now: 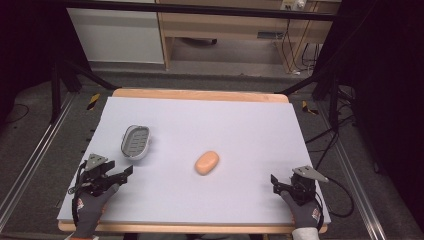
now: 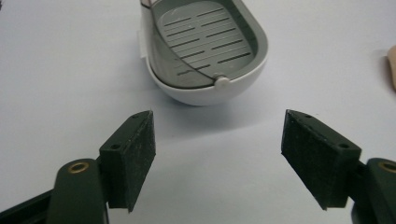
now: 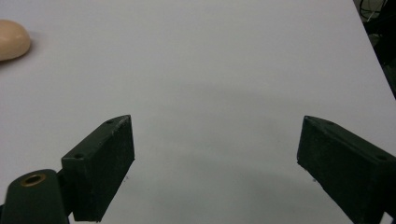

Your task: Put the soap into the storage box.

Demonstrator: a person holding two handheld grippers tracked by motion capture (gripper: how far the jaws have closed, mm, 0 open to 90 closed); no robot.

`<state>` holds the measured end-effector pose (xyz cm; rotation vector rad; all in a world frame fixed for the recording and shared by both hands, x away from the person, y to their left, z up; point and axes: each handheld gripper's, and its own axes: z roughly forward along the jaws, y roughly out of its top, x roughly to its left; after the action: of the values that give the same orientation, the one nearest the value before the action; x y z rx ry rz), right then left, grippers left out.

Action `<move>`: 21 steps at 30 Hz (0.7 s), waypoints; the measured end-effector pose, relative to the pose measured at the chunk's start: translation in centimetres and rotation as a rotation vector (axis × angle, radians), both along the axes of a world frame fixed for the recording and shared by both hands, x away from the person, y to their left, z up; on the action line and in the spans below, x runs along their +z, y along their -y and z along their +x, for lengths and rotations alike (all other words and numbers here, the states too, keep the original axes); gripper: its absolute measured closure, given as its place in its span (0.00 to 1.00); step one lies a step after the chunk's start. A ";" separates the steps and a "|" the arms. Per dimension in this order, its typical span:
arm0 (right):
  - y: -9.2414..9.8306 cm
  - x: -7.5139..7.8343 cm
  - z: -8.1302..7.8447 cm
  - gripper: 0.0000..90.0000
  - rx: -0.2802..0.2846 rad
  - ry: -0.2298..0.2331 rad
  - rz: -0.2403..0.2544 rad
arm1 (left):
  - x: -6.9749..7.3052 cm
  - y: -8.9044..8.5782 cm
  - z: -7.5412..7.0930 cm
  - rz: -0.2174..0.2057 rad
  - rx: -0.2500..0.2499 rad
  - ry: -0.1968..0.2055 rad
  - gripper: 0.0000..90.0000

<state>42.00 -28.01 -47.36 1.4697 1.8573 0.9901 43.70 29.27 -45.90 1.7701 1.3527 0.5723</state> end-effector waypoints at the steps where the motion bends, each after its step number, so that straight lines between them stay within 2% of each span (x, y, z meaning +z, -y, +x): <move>1: 0.0 -0.1 0.0 0.12 0.003 -0.009 0.002 | 0.1 0.4 -0.2 0.004 -0.009 0.001 0.29; 4: -0.1 -0.1 0.1 0.10 0.004 -0.010 0.000 | 0.2 0.9 -0.3 0.016 -0.028 0.002 0.29; 9: -0.4 -0.1 0.0 0.10 0.008 -0.019 -0.007 | 0.3 1.7 -0.5 0.012 -0.043 0.007 0.29; 13: -0.5 0.0 -0.1 0.10 0.004 -0.025 -0.016 | 0.6 2.8 -0.7 0.022 -0.075 0.018 0.29; 21: -0.5 0.0 -0.2 0.10 -0.009 -0.009 -0.017 | 1.0 4.3 -0.7 0.029 -0.121 0.022 0.29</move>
<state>41.84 -27.50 -47.36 1.4734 1.8598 0.9629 42.96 24.94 -44.94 1.8493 1.2192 0.5454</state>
